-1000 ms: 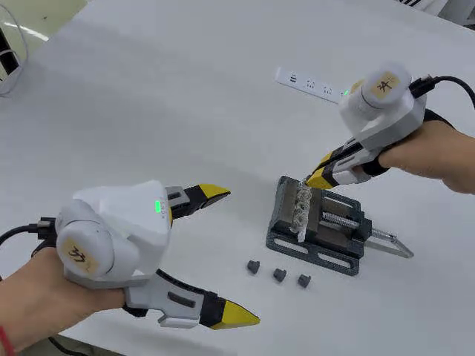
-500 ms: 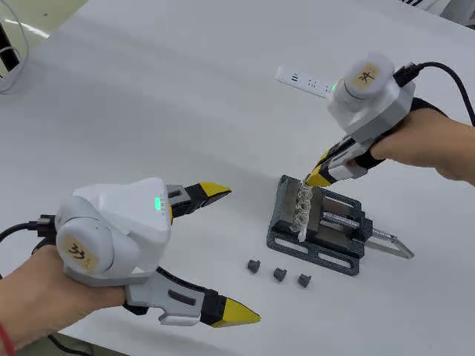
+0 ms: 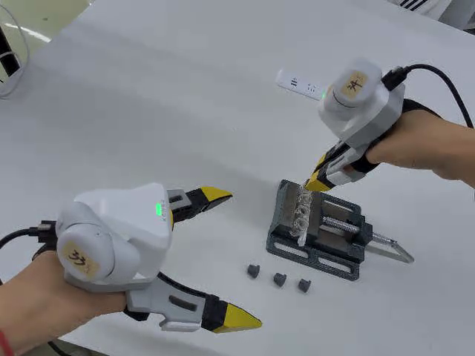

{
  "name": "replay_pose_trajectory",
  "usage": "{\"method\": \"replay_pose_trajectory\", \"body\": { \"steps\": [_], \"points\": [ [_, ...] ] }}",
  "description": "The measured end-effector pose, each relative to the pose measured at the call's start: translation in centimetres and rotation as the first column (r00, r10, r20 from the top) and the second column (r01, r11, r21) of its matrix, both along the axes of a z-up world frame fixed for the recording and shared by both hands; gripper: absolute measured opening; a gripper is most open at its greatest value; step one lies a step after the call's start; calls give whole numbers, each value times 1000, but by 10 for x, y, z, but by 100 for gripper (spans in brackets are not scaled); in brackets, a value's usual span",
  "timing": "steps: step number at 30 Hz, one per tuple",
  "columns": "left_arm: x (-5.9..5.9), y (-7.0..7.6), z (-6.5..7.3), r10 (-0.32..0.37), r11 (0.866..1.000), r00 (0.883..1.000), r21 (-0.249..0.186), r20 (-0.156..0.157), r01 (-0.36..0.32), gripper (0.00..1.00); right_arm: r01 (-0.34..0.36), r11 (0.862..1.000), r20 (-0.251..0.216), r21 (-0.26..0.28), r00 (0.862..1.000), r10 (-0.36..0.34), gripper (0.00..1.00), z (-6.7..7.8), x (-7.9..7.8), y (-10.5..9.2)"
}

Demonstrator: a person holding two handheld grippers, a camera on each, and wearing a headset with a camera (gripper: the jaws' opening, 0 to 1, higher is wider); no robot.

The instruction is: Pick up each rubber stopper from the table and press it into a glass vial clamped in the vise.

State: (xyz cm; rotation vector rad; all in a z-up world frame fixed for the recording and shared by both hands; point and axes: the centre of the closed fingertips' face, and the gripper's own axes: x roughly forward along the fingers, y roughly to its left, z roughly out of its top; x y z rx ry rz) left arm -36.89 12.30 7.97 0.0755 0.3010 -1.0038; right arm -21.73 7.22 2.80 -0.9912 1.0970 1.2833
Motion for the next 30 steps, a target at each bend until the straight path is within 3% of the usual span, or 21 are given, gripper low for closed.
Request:
{"method": "replay_pose_trajectory", "body": {
  "steps": [18, 26, 30],
  "points": [
    [-1, 1, -2, 10, 1000, 1000, -6, -6, -10, 93, -12, 999, 27, 48, 1000, 11, 14, -2, 4, 0],
    [-1, 1, -3, 9, 1000, 1000, -6, -7, -9, 92, -18, 996, 51, 88, 999, 13, 10, 12, 1, -4],
    [-1, 1, -3, 8, 1000, 1000, -5, -7, -8, 92, -19, 995, 67, 100, 998, 12, 3, 16, 3, -6]
  ]
}}
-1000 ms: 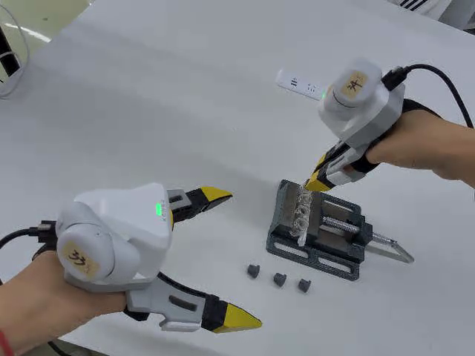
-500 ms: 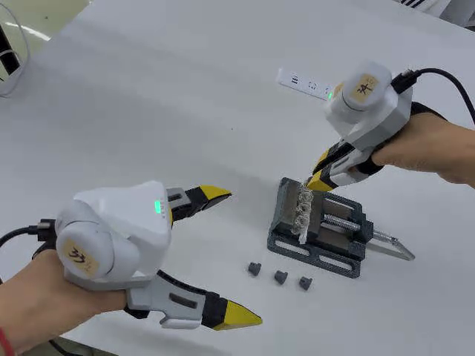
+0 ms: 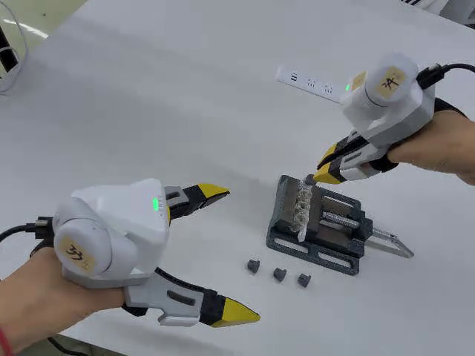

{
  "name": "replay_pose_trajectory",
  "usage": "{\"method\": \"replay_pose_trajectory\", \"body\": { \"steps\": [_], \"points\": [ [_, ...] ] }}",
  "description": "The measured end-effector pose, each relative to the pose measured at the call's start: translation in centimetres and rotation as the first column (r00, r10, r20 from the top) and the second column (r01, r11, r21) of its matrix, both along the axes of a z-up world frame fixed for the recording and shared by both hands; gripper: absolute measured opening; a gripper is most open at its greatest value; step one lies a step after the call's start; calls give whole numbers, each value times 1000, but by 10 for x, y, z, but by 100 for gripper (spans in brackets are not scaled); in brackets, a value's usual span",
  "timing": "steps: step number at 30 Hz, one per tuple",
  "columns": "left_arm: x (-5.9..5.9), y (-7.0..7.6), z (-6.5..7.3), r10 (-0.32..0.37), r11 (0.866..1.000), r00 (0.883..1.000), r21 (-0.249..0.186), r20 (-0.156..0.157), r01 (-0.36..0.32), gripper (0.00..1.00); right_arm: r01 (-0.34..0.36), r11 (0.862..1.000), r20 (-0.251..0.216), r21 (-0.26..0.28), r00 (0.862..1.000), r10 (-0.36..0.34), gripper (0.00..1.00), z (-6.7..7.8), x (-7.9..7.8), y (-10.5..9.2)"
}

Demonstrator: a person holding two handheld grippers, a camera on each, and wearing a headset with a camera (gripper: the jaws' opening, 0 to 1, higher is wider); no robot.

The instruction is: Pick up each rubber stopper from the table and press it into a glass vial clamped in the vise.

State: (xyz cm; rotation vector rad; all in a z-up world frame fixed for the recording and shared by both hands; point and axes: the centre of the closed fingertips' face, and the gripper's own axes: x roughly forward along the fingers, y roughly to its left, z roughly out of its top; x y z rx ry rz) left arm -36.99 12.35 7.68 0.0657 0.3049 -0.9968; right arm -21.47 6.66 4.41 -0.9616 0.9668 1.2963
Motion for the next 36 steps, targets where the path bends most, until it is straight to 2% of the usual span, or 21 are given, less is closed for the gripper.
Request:
{"method": "replay_pose_trajectory", "body": {
  "steps": [13, 36],
  "points": [
    [1, -1, 2, -4, 1000, 1000, -3, 3, 4, 92, -21, 1000, -7, 5, 1000, 21, 0, -4, -4, 2],
    [2, 1, 2, -1, 1000, 1000, -8, -3, 1, 90, -29, 1000, -11, -5, 1000, 29, 0, -14, -2, 5]
  ]
}}
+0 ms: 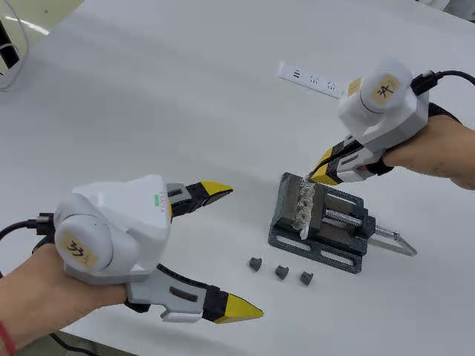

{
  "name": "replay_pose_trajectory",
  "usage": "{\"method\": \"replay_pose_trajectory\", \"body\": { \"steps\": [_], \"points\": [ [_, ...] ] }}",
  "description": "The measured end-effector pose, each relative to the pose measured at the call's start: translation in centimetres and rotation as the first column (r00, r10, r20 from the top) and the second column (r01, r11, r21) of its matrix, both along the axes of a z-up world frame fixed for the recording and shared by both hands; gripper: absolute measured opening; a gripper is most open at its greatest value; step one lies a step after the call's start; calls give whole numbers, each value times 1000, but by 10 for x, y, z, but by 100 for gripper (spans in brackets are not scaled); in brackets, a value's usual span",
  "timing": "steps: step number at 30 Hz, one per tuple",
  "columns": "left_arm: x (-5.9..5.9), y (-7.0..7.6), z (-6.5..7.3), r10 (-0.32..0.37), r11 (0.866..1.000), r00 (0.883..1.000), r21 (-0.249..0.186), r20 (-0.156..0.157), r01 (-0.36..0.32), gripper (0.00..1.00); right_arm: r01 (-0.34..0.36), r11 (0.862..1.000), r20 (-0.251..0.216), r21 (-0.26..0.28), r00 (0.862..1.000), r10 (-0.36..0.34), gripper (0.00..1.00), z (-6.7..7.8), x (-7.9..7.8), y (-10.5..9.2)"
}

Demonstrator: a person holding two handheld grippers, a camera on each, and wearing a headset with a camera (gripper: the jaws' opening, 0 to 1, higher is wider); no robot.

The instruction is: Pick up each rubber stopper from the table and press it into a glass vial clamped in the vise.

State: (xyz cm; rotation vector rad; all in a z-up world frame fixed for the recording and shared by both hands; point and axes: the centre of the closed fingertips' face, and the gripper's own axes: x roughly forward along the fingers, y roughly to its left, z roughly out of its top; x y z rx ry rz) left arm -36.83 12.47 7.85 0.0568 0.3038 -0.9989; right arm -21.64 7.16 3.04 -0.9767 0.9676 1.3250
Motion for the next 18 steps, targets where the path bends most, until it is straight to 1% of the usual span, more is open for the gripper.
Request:
{"method": "replay_pose_trajectory", "body": {
  "steps": [8, 15, 18],
  "points": [
    [0, 0, 0, -1, 1000, 1000, -1, 0, 1, 90, -6, 1000, 3, -5, 1000, 6, 0, 0, 0, 1],
    [1, 1, 1, -1, 1000, 1000, -5, 1, 1, 90, -24, 1000, 13, -11, 1000, 24, 0, -1, 0, 2],
    [2, 0, 1, -1, 1000, 1000, -5, 3, 1, 91, -39, 999, 24, -19, 999, 39, 0, -1, 0, 2]
  ]
}}
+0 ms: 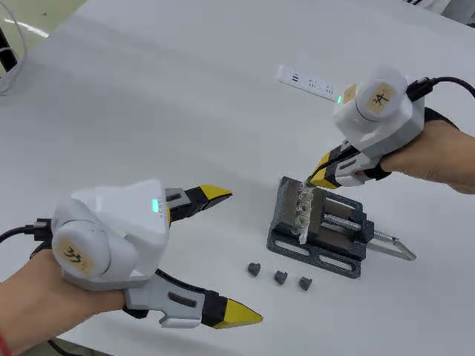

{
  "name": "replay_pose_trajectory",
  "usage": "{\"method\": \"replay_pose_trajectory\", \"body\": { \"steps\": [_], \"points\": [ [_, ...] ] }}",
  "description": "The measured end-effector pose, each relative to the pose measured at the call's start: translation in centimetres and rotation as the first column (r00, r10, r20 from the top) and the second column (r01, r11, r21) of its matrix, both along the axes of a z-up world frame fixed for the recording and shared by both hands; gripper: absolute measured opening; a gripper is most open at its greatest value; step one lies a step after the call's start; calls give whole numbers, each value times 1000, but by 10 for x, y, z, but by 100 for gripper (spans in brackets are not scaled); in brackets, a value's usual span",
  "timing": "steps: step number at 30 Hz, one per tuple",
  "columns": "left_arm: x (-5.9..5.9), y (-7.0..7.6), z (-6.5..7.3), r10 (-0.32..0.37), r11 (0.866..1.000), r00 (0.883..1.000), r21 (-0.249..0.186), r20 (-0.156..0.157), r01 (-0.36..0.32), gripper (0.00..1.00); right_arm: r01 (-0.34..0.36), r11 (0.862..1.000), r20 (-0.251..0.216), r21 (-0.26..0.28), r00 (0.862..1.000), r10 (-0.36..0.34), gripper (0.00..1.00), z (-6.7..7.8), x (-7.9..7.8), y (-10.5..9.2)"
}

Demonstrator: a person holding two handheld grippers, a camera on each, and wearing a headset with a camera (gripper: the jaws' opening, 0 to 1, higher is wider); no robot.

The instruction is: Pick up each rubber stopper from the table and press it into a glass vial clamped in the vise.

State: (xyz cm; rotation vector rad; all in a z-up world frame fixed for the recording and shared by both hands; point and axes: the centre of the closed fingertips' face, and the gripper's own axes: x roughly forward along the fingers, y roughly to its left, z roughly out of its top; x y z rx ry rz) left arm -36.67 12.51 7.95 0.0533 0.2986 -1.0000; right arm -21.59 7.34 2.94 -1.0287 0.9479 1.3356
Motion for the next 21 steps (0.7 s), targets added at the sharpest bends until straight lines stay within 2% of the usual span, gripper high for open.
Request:
{"method": "replay_pose_trajectory", "body": {
  "steps": [13, 21],
  "points": [
    [1, 0, 1, 1, 1000, 1000, -1, 1, -1, 90, -3, 1000, 14, -25, 1000, 4, 0, 0, 0, 0],
    [1, -2, 1, 1, 1000, 1000, -4, 2, -1, 90, 15, 999, -3, -40, 1000, -15, 0, 0, 0, -1]
  ]
}}
